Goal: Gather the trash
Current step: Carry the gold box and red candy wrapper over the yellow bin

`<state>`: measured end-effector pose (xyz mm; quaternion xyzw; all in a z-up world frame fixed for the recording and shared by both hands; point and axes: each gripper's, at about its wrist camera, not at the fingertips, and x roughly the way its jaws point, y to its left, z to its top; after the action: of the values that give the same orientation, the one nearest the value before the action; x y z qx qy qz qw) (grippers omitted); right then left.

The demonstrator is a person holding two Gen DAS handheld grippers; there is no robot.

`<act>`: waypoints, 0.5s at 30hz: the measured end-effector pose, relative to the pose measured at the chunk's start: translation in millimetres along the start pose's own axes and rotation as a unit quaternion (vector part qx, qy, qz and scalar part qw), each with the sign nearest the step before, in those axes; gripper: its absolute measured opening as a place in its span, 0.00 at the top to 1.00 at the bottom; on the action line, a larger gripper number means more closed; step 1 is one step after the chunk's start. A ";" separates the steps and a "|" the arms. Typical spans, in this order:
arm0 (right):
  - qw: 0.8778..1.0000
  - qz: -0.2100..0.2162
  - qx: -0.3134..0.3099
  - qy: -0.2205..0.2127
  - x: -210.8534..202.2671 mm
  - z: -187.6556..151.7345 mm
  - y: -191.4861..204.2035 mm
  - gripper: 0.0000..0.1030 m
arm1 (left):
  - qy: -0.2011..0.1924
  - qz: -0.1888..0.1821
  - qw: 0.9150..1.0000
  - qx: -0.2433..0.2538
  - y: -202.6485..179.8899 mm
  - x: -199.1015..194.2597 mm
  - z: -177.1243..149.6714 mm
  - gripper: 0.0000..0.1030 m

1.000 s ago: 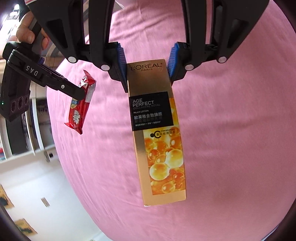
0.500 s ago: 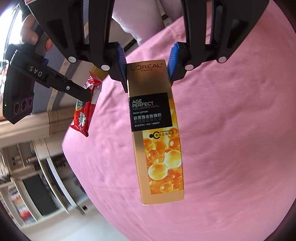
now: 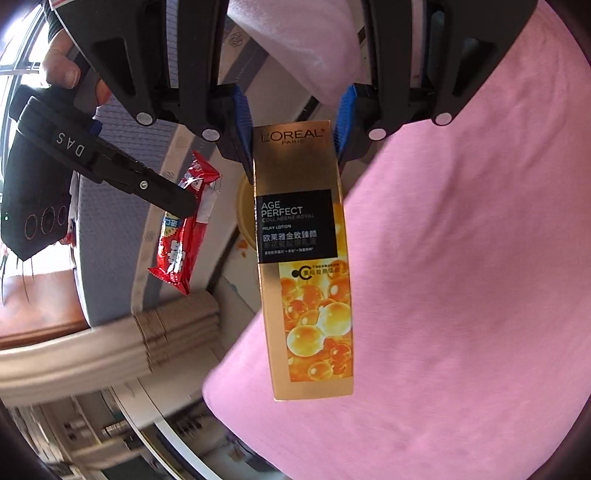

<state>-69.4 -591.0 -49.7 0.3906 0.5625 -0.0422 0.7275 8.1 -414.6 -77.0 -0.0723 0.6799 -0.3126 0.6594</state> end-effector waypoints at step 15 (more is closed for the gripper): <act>0.991 -0.030 0.127 0.003 -20.0 9.8 -186.8 0.77 | 0.119 0.009 0.989 0.090 -125.6 166.5 55.9 0.64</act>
<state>-162.5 -733.7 -129.4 0.4634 0.5660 -0.1338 0.6686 1.4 -617.8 -149.8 0.0308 0.7235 -0.3729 0.5801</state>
